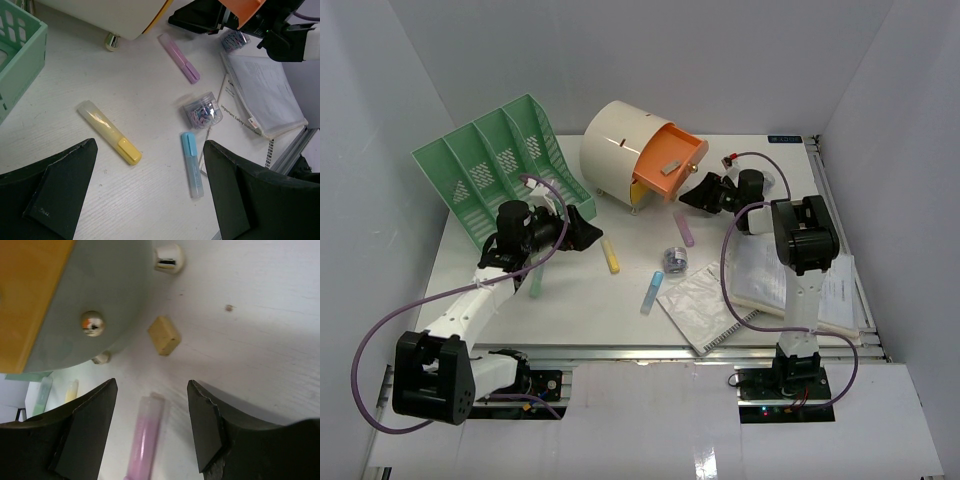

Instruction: Organize the desk

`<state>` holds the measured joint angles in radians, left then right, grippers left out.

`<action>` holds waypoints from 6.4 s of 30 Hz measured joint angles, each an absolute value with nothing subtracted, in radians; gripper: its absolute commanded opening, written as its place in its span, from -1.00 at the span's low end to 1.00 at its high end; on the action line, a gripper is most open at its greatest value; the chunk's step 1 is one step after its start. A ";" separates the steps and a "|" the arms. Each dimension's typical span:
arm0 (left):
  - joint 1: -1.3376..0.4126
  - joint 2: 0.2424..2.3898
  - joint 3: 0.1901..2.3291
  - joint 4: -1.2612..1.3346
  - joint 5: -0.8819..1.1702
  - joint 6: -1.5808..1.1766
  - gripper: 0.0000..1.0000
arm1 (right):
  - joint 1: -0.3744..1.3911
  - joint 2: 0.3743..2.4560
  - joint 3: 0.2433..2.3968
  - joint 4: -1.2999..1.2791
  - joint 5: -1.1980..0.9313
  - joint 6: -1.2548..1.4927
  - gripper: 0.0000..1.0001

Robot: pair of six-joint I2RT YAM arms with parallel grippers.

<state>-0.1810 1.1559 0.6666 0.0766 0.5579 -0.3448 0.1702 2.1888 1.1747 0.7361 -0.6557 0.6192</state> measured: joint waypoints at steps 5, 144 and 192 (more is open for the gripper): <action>-0.181 1.167 0.671 0.075 0.558 -0.340 0.96 | 0.185 2.241 1.234 0.742 -0.644 0.642 0.29; -0.186 1.199 0.677 0.067 0.562 -0.337 0.96 | 0.318 2.132 1.283 0.369 -0.360 0.295 0.21; -0.190 1.199 0.677 0.063 0.562 -0.335 0.96 | 0.435 2.207 1.458 0.228 0.029 0.416 -0.38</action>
<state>-0.1904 1.1992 0.6769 0.0627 0.5617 -0.3355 0.4347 2.2066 1.4578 0.2281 0.0290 0.4162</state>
